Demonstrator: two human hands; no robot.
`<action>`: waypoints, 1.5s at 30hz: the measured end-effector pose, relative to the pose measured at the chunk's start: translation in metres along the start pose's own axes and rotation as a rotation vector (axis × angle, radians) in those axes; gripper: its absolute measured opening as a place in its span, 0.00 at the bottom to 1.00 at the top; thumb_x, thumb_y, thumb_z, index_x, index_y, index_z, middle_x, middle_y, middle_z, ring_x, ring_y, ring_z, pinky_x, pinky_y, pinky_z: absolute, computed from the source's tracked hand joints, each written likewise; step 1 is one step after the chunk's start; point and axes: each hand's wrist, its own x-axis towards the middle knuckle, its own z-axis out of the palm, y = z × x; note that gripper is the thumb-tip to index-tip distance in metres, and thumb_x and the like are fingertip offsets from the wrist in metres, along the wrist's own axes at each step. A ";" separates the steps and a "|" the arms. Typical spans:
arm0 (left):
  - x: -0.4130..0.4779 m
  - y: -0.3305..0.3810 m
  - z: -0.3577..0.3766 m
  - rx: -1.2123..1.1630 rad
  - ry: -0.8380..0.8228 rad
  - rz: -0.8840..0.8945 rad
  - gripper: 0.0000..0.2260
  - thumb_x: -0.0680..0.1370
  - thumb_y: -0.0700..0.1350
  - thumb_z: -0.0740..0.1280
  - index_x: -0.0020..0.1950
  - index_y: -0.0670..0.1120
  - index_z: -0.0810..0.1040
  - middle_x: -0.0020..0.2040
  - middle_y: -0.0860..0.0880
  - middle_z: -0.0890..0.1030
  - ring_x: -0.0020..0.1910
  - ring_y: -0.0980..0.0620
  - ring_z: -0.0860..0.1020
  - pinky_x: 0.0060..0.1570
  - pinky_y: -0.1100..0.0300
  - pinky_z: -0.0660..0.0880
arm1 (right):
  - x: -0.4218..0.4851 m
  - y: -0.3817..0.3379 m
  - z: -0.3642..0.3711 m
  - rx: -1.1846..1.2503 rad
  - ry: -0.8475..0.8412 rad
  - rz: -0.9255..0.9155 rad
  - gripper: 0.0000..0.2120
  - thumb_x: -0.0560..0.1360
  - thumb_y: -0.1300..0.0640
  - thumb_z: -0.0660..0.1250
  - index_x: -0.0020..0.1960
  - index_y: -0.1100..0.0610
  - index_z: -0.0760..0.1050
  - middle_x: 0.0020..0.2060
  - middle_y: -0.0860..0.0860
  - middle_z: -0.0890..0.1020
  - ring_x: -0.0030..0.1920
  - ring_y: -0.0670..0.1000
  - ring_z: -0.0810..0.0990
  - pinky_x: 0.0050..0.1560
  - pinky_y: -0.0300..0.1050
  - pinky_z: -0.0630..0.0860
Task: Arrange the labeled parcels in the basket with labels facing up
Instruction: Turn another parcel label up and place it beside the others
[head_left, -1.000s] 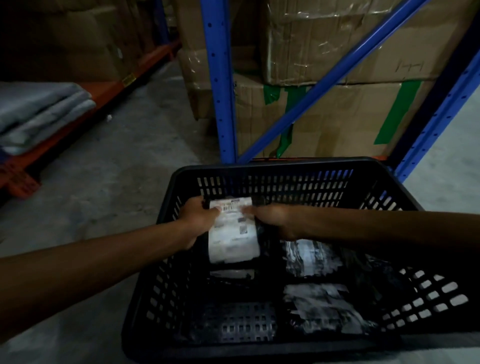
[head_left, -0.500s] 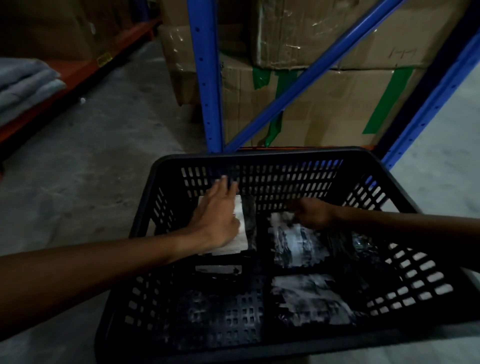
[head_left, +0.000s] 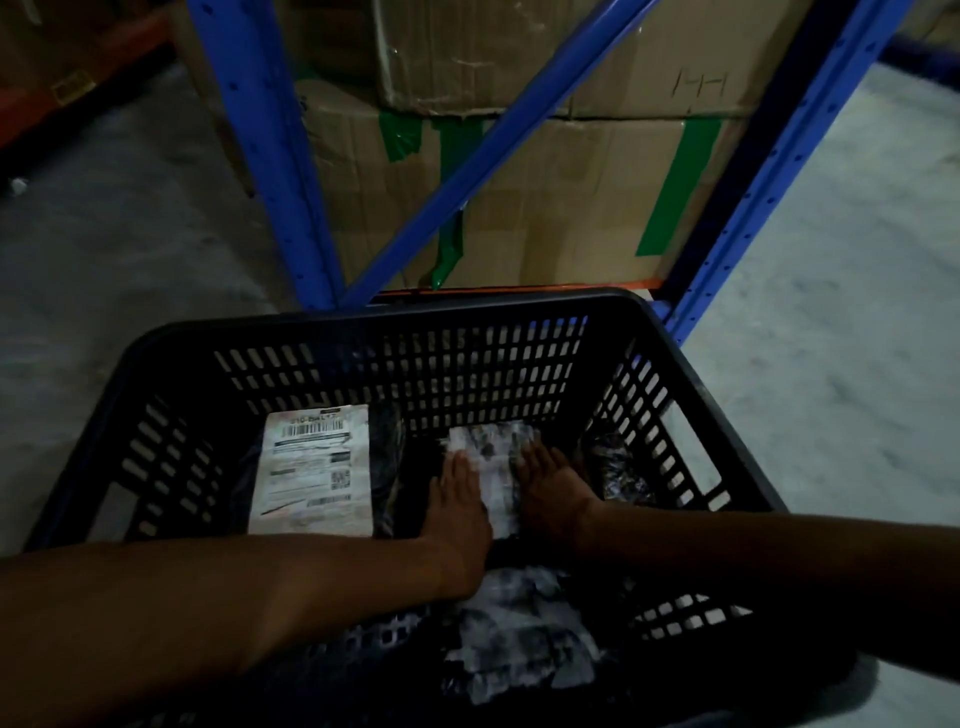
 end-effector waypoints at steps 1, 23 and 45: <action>0.006 0.001 0.004 -0.015 0.014 -0.005 0.26 0.84 0.44 0.43 0.77 0.33 0.36 0.79 0.37 0.37 0.79 0.38 0.38 0.78 0.48 0.41 | 0.002 -0.003 0.002 -0.002 -0.005 0.021 0.31 0.83 0.51 0.46 0.76 0.69 0.38 0.77 0.66 0.42 0.78 0.64 0.42 0.77 0.57 0.44; -0.052 -0.075 -0.141 -1.278 -0.121 -0.052 0.19 0.72 0.58 0.69 0.58 0.49 0.78 0.60 0.48 0.81 0.58 0.45 0.78 0.56 0.56 0.73 | -0.056 0.104 -0.134 1.281 -0.243 -0.205 0.18 0.72 0.48 0.70 0.59 0.54 0.79 0.55 0.55 0.84 0.51 0.58 0.79 0.49 0.47 0.76; 0.010 -0.026 -0.075 -1.255 -0.068 -0.415 0.17 0.80 0.38 0.55 0.68 0.38 0.69 0.66 0.40 0.74 0.61 0.41 0.75 0.59 0.54 0.75 | -0.002 0.034 -0.080 0.989 -0.242 0.150 0.23 0.75 0.59 0.68 0.67 0.65 0.71 0.66 0.59 0.76 0.59 0.58 0.78 0.55 0.47 0.77</action>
